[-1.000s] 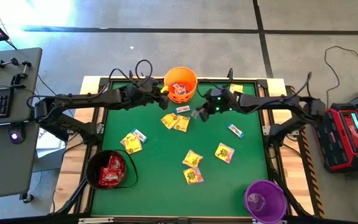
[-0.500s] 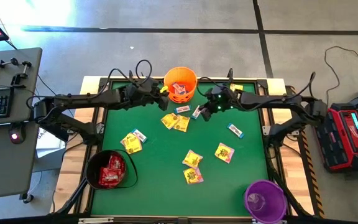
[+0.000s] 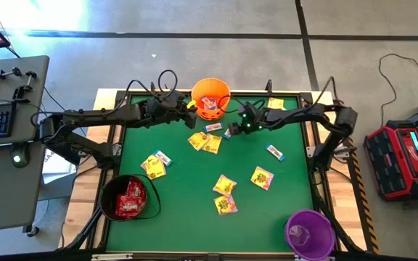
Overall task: Sort candy by brand, put in halloween buckets
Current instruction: Put the white chocolate into the orange bucket
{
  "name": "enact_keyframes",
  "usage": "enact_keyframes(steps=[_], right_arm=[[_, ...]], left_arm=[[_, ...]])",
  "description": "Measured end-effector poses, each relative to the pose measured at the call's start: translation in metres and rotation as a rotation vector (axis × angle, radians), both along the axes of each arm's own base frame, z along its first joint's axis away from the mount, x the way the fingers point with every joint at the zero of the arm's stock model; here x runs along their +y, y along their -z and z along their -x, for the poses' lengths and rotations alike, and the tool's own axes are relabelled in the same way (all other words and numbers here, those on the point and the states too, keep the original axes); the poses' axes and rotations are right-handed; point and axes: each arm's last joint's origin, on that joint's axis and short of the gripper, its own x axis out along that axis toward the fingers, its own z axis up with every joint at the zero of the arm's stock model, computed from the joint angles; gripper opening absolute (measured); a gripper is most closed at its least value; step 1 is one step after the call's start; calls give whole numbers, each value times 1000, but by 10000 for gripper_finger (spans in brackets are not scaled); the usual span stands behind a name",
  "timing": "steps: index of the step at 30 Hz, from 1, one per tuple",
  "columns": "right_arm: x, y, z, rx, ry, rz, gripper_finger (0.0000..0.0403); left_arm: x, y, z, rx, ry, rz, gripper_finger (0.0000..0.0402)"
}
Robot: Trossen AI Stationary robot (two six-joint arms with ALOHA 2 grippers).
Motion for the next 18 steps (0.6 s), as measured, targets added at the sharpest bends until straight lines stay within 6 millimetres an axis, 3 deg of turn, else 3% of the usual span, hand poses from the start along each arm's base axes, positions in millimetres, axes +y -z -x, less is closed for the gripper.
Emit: enact_keyframes(steps=[9, 18], right_arm=[[-6, 4, -5, -20, 71, 50, 261], [-18, 14, -21, 137, -40, 95, 231]], left_arm=[[0, 1, 1, 13, 0, 4, 85], [0, 3, 1, 27, -2, 11, 85]])
